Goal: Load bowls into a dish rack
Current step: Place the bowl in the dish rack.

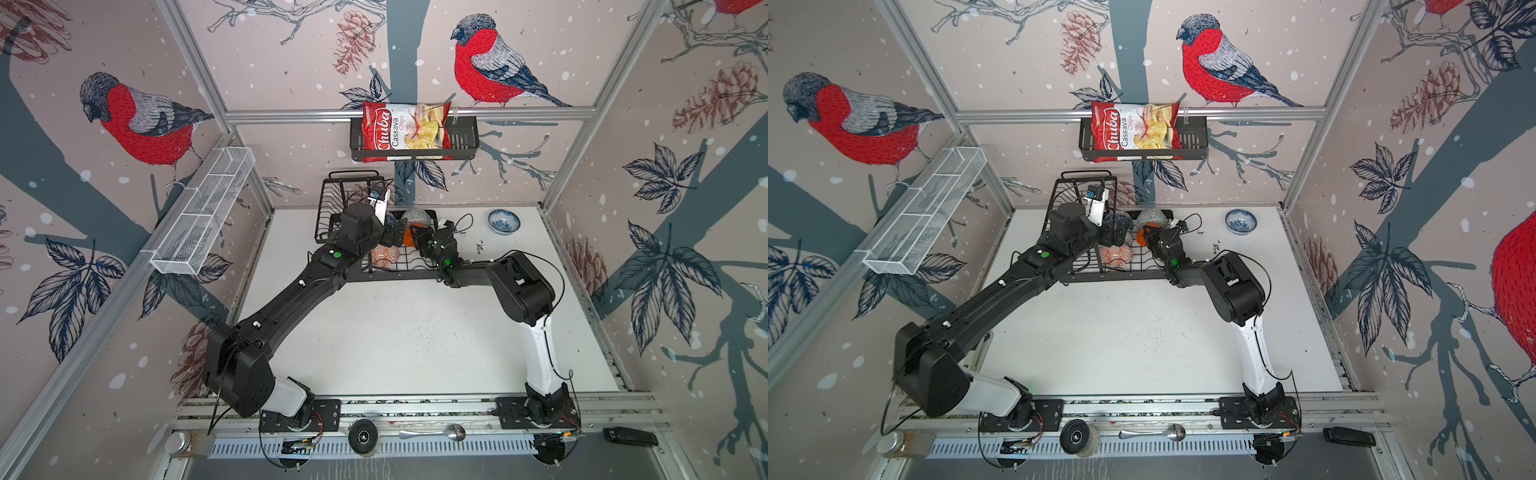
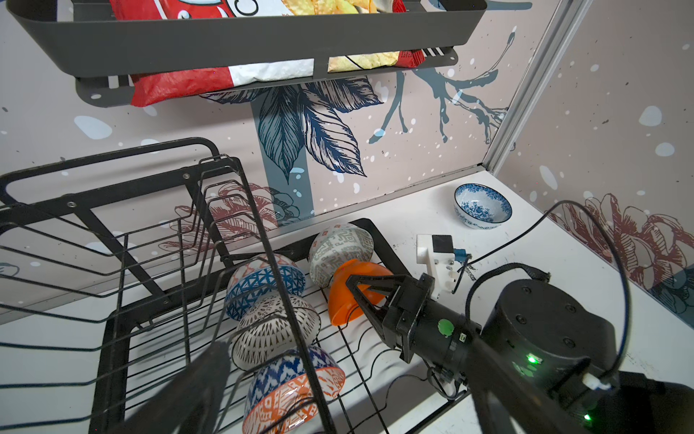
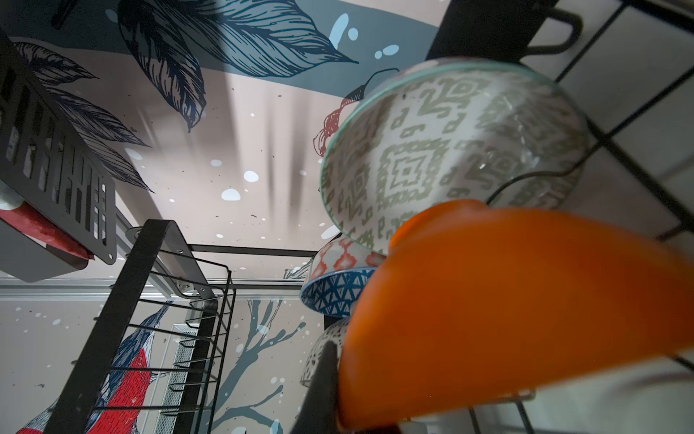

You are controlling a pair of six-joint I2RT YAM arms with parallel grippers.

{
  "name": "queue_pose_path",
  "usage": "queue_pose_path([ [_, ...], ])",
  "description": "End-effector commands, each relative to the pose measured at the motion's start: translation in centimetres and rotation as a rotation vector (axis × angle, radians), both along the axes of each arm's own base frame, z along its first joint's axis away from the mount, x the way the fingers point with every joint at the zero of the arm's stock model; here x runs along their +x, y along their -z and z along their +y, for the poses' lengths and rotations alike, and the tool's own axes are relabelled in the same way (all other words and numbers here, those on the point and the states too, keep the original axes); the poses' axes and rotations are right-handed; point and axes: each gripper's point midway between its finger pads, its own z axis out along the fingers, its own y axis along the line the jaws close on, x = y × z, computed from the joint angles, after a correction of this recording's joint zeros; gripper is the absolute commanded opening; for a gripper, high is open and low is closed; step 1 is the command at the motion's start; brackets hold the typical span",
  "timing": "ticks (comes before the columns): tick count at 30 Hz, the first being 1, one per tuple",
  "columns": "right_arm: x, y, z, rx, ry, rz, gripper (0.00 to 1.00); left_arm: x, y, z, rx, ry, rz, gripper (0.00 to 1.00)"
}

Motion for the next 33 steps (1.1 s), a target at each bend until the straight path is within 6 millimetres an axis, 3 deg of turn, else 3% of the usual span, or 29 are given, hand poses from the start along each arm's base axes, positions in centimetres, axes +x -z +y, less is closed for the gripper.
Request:
queue_pose_path([
  [1, -0.4, 1.0, 0.5, -0.023, -0.032, 0.048, 0.17, 0.0, -1.0, -0.1, -0.025, 0.006, -0.023, 0.98],
  [13, -0.4, 0.2, 0.7, -0.041, -0.038, 0.040, 0.24, -0.2, -1.3, 0.0, -0.030, 0.005, -0.029, 0.98],
  [33, -0.8, -2.7, 0.0, -0.058, -0.028, -0.012, 0.36, -0.3, -1.7, 0.1, -0.032, 0.005, -0.037, 0.98],
])
